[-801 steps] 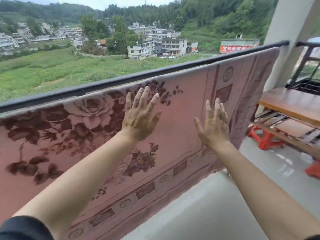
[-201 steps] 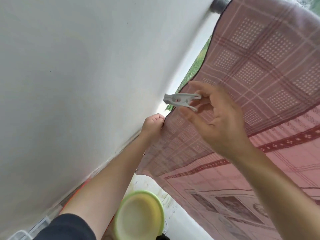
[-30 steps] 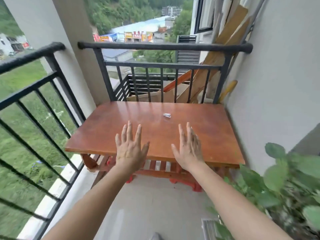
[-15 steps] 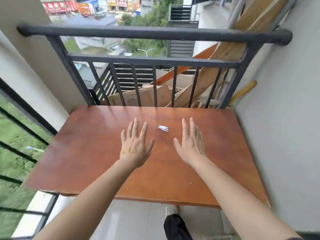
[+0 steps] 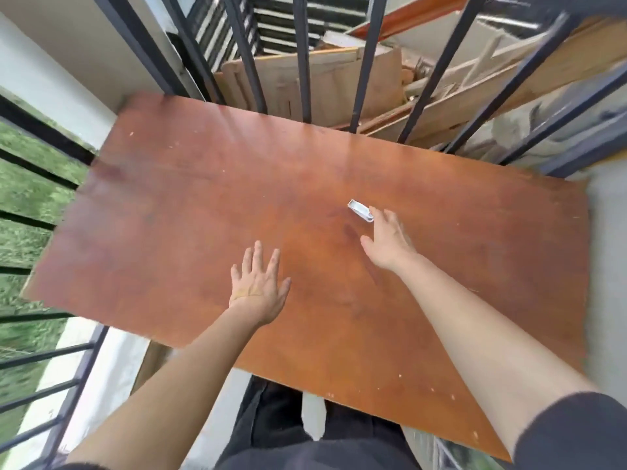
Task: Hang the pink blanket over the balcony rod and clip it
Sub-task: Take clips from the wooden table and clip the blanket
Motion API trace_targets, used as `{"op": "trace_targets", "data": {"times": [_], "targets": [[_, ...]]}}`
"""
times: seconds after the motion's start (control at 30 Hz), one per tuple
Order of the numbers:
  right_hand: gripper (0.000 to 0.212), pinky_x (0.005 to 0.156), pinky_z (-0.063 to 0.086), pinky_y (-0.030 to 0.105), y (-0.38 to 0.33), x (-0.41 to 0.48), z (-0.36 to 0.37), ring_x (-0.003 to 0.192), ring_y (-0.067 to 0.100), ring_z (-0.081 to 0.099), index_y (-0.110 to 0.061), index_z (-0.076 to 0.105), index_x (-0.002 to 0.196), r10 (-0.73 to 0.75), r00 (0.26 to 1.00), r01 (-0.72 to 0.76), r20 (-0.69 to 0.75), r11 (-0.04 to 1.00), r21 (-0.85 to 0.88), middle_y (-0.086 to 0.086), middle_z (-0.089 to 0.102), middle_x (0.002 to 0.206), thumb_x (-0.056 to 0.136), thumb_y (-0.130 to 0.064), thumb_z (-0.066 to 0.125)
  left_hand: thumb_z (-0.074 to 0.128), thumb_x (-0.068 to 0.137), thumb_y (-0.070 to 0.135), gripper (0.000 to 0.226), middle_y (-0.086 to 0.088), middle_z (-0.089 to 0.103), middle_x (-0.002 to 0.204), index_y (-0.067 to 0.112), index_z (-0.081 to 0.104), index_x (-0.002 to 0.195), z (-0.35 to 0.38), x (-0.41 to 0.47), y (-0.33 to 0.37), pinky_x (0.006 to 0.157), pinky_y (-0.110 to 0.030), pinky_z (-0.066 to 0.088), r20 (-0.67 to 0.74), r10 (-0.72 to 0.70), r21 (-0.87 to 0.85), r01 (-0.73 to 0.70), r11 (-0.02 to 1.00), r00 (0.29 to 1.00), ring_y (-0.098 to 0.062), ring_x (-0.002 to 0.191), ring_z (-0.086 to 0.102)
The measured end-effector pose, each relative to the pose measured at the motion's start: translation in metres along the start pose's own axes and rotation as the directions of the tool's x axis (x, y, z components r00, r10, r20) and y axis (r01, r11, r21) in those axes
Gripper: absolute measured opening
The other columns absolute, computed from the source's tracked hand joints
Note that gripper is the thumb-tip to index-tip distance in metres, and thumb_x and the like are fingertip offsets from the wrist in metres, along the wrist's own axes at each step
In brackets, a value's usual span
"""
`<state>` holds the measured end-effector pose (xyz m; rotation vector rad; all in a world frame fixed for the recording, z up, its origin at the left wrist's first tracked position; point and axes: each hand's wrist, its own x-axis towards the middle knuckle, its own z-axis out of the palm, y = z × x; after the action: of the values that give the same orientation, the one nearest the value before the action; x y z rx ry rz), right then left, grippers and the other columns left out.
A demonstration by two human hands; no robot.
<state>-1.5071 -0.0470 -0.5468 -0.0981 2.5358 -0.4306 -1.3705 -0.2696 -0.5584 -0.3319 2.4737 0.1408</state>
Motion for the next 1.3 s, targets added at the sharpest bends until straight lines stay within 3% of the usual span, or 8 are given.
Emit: {"op": "trace_targets", "data": {"times": [0.13, 0.33, 0.43, 0.63, 0.87, 1.03, 1.2, 1.3], "targets": [[0.069, 0.113, 0.027, 0.044, -0.006, 0.037, 0.015, 0.146, 0.034, 0.018, -0.027, 0.012, 0.157, 0.018, 1.000, -0.018, -0.001, 0.999, -0.038, 0.008, 0.001, 0.165, 0.098, -0.013, 0.045, 0.019, 0.102, 0.053, 0.066, -0.007, -0.018, 0.164, 0.026, -0.004, 0.158, 0.026, 0.026, -0.030, 0.121, -0.054, 0.006, 0.113, -0.010, -0.004, 0.011, 1.000, 0.994, -0.029, 0.152, -0.009], [0.027, 0.090, 0.044, 0.039, -0.030, 0.052, 0.047, 0.114, 0.032, 0.053, -0.020, 0.063, 0.123, 0.074, 0.981, -0.080, -0.177, 0.996, -0.029, 0.008, 0.051, 0.126, 0.099, -0.016, 0.053, 0.019, 0.104, 0.050, 0.061, -0.001, -0.019, 0.164, 0.029, -0.003, 0.157, 0.036, 0.035, -0.061, 0.121, -0.052, 0.010, 0.146, 0.111, -0.016, -0.109, 0.994, 0.983, -0.025, 0.152, -0.009], [0.020, 0.084, 0.048, 0.037, -0.051, 0.046, 0.060, 0.105, 0.033, 0.060, -0.022, 0.068, 0.107, 0.081, 0.991, -0.083, -0.106, 0.996, -0.015, 0.007, 0.059, 0.112, 0.097, -0.013, 0.054, 0.022, 0.104, 0.047, 0.059, 0.000, -0.017, 0.165, 0.028, 0.007, 0.158, 0.030, 0.036, -0.081, 0.121, -0.050, 0.012, 0.161, 0.172, -0.047, -0.166, 0.985, 0.972, -0.021, 0.152, -0.006], [0.039, 0.092, 0.046, 0.037, -0.081, 0.019, 0.077, 0.110, 0.034, 0.059, -0.021, 0.057, 0.122, 0.110, 0.992, -0.106, 0.060, 0.992, -0.068, 0.008, 0.050, 0.121, 0.089, 0.000, 0.051, 0.026, 0.104, 0.046, 0.056, 0.001, -0.007, 0.166, 0.026, 0.020, 0.156, 0.016, 0.041, -0.108, 0.121, -0.048, 0.013, 0.200, 0.184, -0.076, -0.172, 0.982, 0.962, -0.022, 0.152, 0.000], [0.040, 0.086, 0.047, 0.037, -0.091, -0.006, 0.089, 0.100, 0.038, 0.061, -0.016, 0.053, 0.120, 0.055, 0.997, -0.053, 0.061, 0.998, -0.035, 0.010, 0.042, 0.119, 0.083, -0.001, 0.057, 0.030, 0.103, 0.047, 0.059, -0.005, 0.004, 0.166, 0.024, 0.021, 0.156, 0.015, 0.012, -0.135, 0.120, -0.049, 0.017, 0.196, -0.035, -0.190, 0.073, 0.979, 0.980, -0.027, 0.152, 0.006], [0.037, 0.092, 0.042, 0.036, -0.128, -0.026, 0.092, 0.113, 0.033, 0.054, -0.016, 0.055, 0.122, -0.186, 0.979, 0.181, 0.089, 0.982, 0.061, 0.011, 0.056, 0.116, 0.085, -0.016, 0.059, 0.032, 0.103, 0.049, 0.059, -0.005, 0.005, 0.166, 0.026, 0.021, 0.156, 0.020, -0.062, -0.148, 0.120, -0.048, 0.017, 0.080, -0.290, -0.331, 0.300, 0.895, 0.954, -0.026, 0.152, 0.007], [0.031, 0.093, 0.041, 0.039, -0.201, -0.072, 0.121, 0.112, 0.032, 0.054, -0.017, 0.055, 0.125, -0.515, 0.840, 0.504, 0.170, 0.857, 0.107, 0.011, 0.057, 0.117, 0.094, -0.020, 0.049, 0.034, 0.103, 0.048, 0.061, -0.002, 0.003, 0.166, 0.027, 0.018, 0.157, 0.034, -0.184, -0.152, 0.120, -0.045, 0.010, -0.069, -0.619, -0.561, 0.483, 0.672, 0.782, -0.024, 0.152, 0.004], [0.028, 0.092, 0.041, 0.039, -0.254, -0.126, 0.156, 0.113, 0.035, 0.054, -0.014, 0.057, 0.122, -0.680, 0.686, 0.669, 0.258, 0.729, 0.144, 0.013, 0.061, 0.116, 0.096, -0.023, 0.051, 0.028, 0.097, 0.054, 0.066, -0.009, 0.014, 0.165, 0.021, 0.030, 0.154, 0.061, -0.269, -0.162, 0.118, -0.050, 0.018, -0.099, -0.762, -0.585, 0.582, 0.564, 0.639, -0.030, 0.151, 0.016]]}}
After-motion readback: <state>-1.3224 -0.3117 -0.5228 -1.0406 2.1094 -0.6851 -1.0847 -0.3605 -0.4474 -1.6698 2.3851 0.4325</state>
